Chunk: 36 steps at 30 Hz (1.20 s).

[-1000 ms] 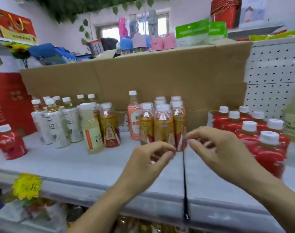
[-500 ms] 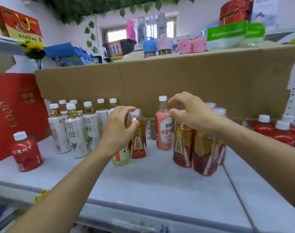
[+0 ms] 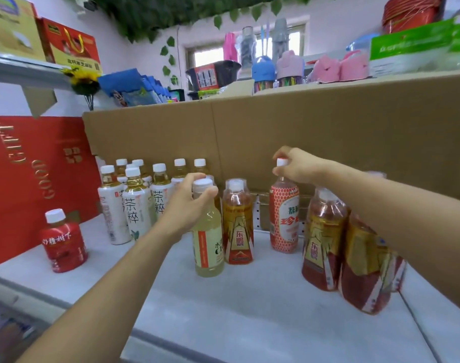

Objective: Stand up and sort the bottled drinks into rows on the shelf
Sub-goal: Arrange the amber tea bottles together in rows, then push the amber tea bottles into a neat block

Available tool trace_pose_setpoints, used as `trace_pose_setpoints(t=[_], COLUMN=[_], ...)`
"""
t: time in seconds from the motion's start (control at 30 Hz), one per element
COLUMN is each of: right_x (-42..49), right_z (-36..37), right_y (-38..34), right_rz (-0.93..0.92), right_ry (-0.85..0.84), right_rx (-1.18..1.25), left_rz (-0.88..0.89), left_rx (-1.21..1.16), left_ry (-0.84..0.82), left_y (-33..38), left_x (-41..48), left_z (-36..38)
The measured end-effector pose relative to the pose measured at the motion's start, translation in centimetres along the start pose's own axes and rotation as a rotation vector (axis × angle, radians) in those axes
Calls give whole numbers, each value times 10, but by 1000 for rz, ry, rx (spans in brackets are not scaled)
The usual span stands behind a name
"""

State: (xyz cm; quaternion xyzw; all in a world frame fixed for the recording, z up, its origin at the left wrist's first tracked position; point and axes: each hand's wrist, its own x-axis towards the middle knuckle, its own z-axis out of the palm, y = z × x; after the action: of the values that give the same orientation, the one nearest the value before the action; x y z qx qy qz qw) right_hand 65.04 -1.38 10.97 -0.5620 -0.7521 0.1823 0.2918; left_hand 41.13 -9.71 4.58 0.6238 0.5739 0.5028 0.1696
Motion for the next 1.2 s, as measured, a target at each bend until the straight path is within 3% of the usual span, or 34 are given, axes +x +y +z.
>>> trace_pose_setpoints(t=[0.13, 0.4, 0.57, 0.77, 0.9, 1.2], right_x=[-6, -63, -114, -162, -184, -213], right_z=[1, -7, -14, 25, 80, 96], right_y=[2, -16, -26, -10, 16, 31], right_rz=[-95, -274, -336, -186, -32, 28], right_ry=[41, -89, -83, -1, -7, 197], right_rx=[-20, -14, -8, 347, 602, 644], left_rz=[10, 76, 152, 84, -26, -36], left_rx=[-8, 19, -26, -288, -258, -355], left_ry=[-47, -85, -76, -82, -114, -77], left_y=[-1, -6, 4, 9, -20, -30], left_x=[-2, -17, -47, -85, -113, -133], left_z=[-3, -11, -9, 6, 26, 49])
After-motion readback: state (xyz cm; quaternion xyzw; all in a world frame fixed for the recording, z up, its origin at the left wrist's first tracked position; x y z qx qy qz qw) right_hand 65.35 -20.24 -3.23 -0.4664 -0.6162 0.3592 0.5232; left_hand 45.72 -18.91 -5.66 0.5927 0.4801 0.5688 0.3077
